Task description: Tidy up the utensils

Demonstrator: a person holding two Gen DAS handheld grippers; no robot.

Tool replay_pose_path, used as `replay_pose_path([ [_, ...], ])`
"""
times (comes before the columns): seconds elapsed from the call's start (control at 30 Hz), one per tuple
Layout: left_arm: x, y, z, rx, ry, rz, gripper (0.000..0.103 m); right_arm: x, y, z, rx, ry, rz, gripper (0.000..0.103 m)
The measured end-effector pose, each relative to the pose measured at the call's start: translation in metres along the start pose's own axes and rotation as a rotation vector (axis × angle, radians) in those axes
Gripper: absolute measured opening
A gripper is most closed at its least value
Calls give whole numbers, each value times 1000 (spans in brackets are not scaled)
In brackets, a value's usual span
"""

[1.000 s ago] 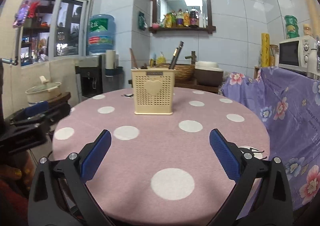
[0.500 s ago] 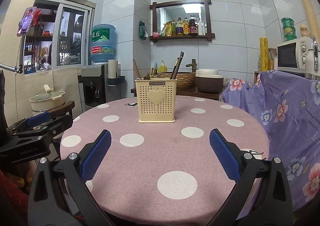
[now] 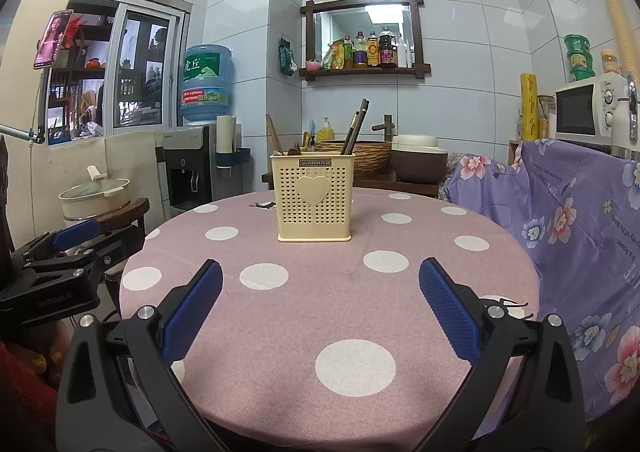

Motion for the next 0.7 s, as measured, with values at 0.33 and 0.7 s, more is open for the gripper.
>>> replay_pose_path([
  [0.33,0,0,0,2,1,1,98,1,0,0,3,-3,0,97],
  [0.7,0,0,0,1,1,0,98,1,0,-1,5,-4,1,97],
])
Point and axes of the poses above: each gripper's, at about its wrist camera, not at the fingertips, and z roughly against the way its jaws point, x to its left, y to its underside, the point moved 9 cm from there along -z, roughly the way its jaws point, and after that the axes turned 15 degrees about z, right-handed, at the moved point
